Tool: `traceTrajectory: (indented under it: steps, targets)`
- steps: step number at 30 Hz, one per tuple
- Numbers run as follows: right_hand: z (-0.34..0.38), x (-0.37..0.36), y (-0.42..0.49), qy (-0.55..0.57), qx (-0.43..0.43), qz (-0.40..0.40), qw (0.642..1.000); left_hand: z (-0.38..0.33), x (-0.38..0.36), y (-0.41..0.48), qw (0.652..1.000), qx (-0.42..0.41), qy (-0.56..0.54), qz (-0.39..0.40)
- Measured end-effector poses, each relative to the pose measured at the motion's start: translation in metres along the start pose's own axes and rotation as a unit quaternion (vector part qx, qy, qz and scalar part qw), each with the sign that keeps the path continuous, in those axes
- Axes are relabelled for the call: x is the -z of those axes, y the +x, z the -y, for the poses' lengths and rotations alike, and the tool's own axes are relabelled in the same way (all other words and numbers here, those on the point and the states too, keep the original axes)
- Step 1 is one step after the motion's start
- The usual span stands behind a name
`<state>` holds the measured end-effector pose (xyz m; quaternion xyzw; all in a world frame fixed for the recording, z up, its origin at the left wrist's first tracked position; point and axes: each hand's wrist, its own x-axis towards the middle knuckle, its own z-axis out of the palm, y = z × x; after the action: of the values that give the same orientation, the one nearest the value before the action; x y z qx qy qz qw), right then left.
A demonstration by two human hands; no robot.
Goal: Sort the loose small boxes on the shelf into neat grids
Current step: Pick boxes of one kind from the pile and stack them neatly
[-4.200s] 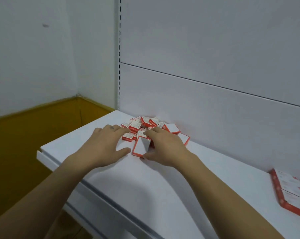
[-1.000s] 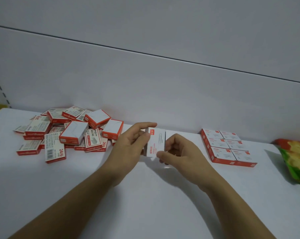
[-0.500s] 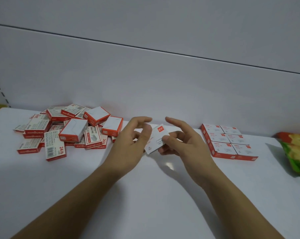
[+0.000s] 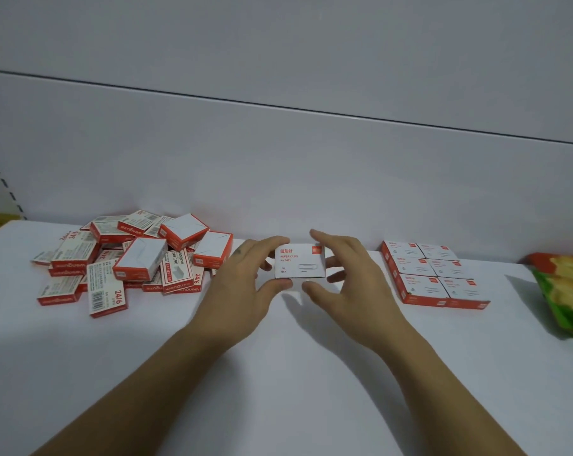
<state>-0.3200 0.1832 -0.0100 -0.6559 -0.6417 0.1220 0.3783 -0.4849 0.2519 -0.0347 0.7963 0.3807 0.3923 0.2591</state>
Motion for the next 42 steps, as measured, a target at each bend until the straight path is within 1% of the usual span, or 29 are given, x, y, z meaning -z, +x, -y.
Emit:
traceTrajectory:
  steps: [3, 5, 8, 12, 15, 17, 19, 22, 25, 29, 31, 34, 36, 39, 42]
  targets:
    - [-0.001, 0.001, 0.002, -0.056, 0.050, -0.024, 0.997, -0.003, -0.004, 0.001, 1.000, 0.006, 0.000, 0.004]
    - [0.001, 0.006, 0.003, -0.077, 0.055, -0.033, 0.995, -0.008, -0.009, 0.004, 1.000, 0.011, -0.002, 0.002]
    - [-0.002, 0.019, 0.012, -0.146, 0.071, -0.044, 0.986, -0.020, -0.015, 0.016, 1.000, 0.000, 0.025, 0.000]
    - [-0.012, 0.038, 0.026, -0.195, 0.057, -0.034, 0.979, -0.033, -0.029, 0.039, 0.998, -0.015, 0.054, 0.016]
    - [-0.028, 0.058, 0.032, -0.193, 0.037, -0.028, 0.980, -0.046, -0.046, 0.053, 0.998, -0.008, 0.052, 0.036]
    - [-0.044, 0.076, 0.036, -0.187, 0.007, -0.030, 0.982, -0.054, -0.061, 0.059, 0.997, 0.004, 0.053, 0.049]
    - [-0.064, 0.093, 0.040, -0.190, -0.028, -0.031, 0.981, -0.058, -0.076, 0.062, 0.997, -0.004, 0.057, 0.056]
    - [-0.094, 0.109, 0.044, -0.211, -0.066, -0.027, 0.975, -0.064, -0.101, 0.062, 0.994, -0.002, 0.079, 0.077]
    - [-0.117, 0.117, 0.047, -0.227, -0.079, -0.009, 0.971, -0.070, -0.121, 0.056, 0.990, 0.012, 0.108, 0.093]
    - [-0.139, 0.115, 0.050, -0.201, -0.104, -0.012, 0.974, -0.066, -0.131, 0.050, 0.971, -0.043, 0.205, 0.119]
    - [-0.147, 0.110, 0.051, -0.201, -0.104, -0.014, 0.974, -0.063, -0.129, 0.048, 0.964, -0.051, 0.230, 0.127]
    - [-0.148, 0.106, 0.050, -0.191, -0.114, -0.028, 0.975, -0.063, -0.128, 0.046, 0.958, -0.055, 0.248, 0.132]
    - [-0.148, 0.105, 0.049, -0.211, -0.111, -0.030, 0.971, -0.064, -0.129, 0.046, 0.957, -0.069, 0.252, 0.126]
    - [-0.148, 0.105, 0.047, -0.206, -0.129, -0.014, 0.970, -0.063, -0.131, 0.044, 0.953, -0.101, 0.260, 0.118]
    - [-0.149, 0.108, 0.046, -0.211, -0.148, 0.021, 0.966, -0.063, -0.133, 0.042, 0.949, -0.095, 0.271, 0.132]
